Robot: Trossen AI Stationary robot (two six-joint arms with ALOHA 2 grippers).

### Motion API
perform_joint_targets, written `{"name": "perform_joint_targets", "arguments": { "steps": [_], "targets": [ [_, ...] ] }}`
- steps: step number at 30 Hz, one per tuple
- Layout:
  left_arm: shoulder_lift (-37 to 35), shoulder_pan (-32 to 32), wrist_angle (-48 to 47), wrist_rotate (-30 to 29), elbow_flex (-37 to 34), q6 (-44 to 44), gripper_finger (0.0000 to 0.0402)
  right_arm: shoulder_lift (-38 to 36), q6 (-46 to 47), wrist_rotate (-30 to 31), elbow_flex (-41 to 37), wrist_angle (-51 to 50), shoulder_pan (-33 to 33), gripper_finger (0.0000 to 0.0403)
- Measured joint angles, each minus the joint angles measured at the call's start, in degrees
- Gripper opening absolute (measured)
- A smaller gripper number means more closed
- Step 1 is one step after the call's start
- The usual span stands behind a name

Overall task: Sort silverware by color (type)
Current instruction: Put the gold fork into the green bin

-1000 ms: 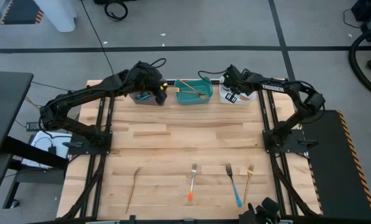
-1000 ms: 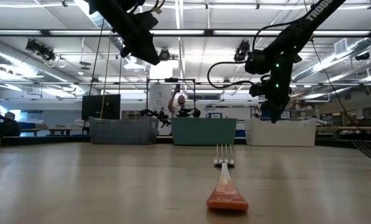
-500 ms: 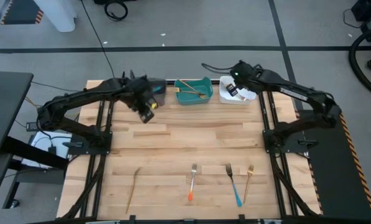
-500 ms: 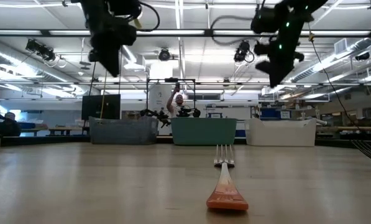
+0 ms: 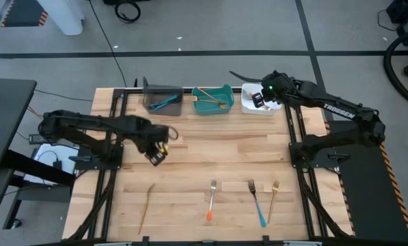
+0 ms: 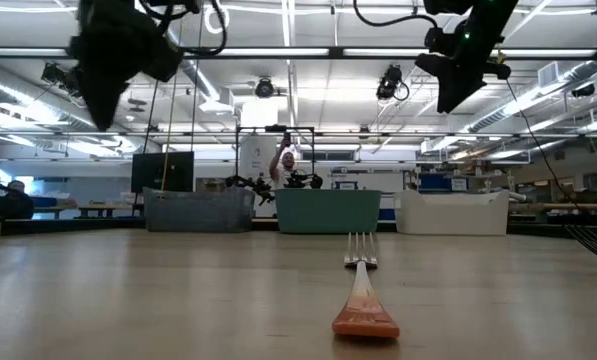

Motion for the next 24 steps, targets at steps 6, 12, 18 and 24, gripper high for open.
{"name": "perform_joint_targets", "arguments": {
  "steps": [6, 12, 18, 24],
  "targets": [
    [0.01, -10.98, 0.82, 1.4, -3.94, -25.23, 0.0097, -0.13, -1.78, -0.7, 0.0, -4.89, 1.3, 0.0085],
    [0.03, -22.23, 5.69, 3.21, -7.29, -47.84, 0.0103, -0.11, -3.24, -1.41, -0.02, -9.61, 1.99, 0.0085],
    [1.15, -30.62, 18.29, 1.2, -12.19, -64.78, 0.0103, -0.11, -3.26, -1.42, -0.02, -10.55, 2.19, 0.0085],
    [5.27, -35.92, 23.88, -0.03, -14.14, -70.43, 0.0103, -0.09, -6.15, -1.4, -0.04, -10.64, 2.19, 0.0085]
  ]
}}
